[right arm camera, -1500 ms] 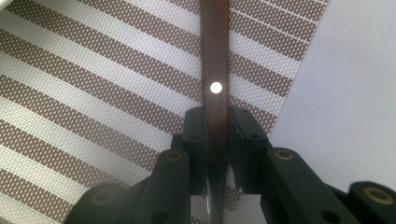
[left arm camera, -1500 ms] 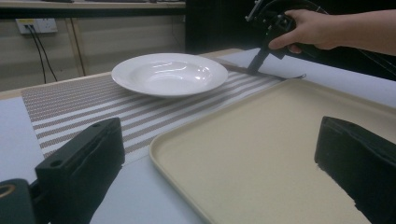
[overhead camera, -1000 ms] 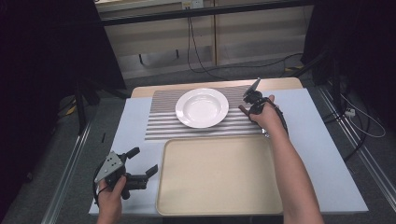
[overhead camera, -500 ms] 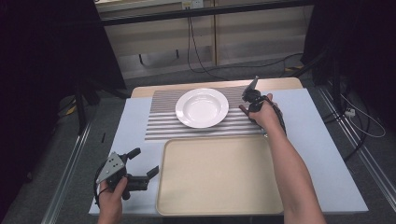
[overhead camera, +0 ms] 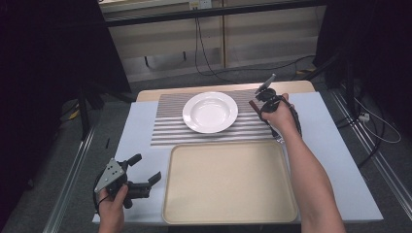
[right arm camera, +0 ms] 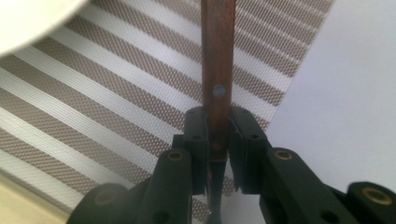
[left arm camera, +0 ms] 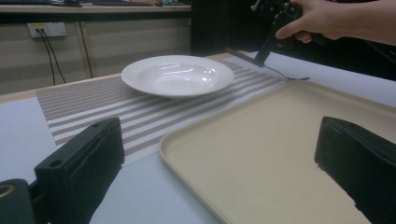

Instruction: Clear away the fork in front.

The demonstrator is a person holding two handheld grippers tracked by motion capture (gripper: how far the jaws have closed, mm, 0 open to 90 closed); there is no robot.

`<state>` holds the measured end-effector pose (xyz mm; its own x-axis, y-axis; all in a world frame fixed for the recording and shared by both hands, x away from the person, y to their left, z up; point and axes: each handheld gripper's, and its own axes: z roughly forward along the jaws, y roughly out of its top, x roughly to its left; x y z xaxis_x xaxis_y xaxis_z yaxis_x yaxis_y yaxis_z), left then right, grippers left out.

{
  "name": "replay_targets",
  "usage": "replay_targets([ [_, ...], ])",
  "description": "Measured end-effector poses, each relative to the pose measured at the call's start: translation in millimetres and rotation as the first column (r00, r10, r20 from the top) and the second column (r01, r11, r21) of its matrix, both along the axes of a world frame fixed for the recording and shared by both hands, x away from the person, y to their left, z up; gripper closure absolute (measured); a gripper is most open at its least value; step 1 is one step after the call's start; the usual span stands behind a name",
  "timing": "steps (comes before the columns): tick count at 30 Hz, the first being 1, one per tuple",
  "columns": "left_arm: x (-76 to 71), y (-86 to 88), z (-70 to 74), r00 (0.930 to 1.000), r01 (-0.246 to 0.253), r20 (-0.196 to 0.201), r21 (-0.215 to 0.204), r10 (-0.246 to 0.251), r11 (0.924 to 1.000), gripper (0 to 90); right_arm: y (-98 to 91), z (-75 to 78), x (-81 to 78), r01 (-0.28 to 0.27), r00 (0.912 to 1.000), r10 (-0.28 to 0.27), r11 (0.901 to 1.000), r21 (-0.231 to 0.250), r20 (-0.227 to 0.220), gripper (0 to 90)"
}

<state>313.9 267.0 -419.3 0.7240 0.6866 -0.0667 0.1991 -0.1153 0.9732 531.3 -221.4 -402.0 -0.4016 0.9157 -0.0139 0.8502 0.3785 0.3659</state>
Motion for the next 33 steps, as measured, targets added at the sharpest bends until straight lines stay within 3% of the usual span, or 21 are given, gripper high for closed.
replay_targets([
  [7,-1.2,-2.4,0.5,1.0,0.001,0.0,-0.001,-0.001,1.0,1.6,-12.0,13.0,-16.4,0.011,0.9933,-0.02,0.9968,0.08,0.114,78.3],
  [12,-1.3,-4.8,0.8,1.0,0.001,0.0,0.002,-0.001,1.0,1.6,-21.5,18.2,-27.6,0.02,0.9791,-0.054,0.9847,0.173,0.196,78.3],
  [19,-1.9,-6.3,4.6,0.9999,-0.004,0.01,-0.013,0.004,0.9999,1.7,-26.6,34.6,-50.5,-0.019,0.9429,-0.079,0.9576,0.288,0.324,78.3],
  [21,-2.9,-7.5,6.1,0.9999,-0.002,0.014,-0.013,0.002,0.9999,1.6,-25.8,37.9,-57.5,-0.037,0.9324,-0.084,0.9446,0.326,0.351,78.3],
  [25,-4.0,-10.8,8.0,0.9998,0.003,0.02,-0.011,-0.003,0.9999,1.6,-22.1,43.1,-70.7,-0.073,0.9145,-0.082,0.93,0.36,0.396,78.2],
  [26,-3.9,-10.8,8.5,0.9997,0.004,0.025,-0.006,-0.004,1.0,1.6,-21.3,44.6,-75.2,-0.082,0.908,-0.084,0.9247,0.372,0.41,78.2],
  [27,-4.0,-11.4,8.9,0.9996,0.005,0.028,-0.006,-0.005,1.0,1.6,-20.8,46.7,-82.6,-0.107,0.8973,-0.086,0.9094,0.402,0.433,78.2],
  [29,-4.6,-12.5,9.3,0.9997,0.003,0.024,-0.013,-0.002,0.9999,1.6,-20.4,47.3,-85.5,-0.113,0.8941,-0.089,0.9038,0.413,0.439,78.2],
  [33,-4.0,-13.4,11.2,0.9997,-0.002,0.025,-0.025,0.003,0.9997,1.6,-18.3,49.1,-99.7,-0.145,0.8735,-0.092,0.888,0.436,0.478,78.2],
])
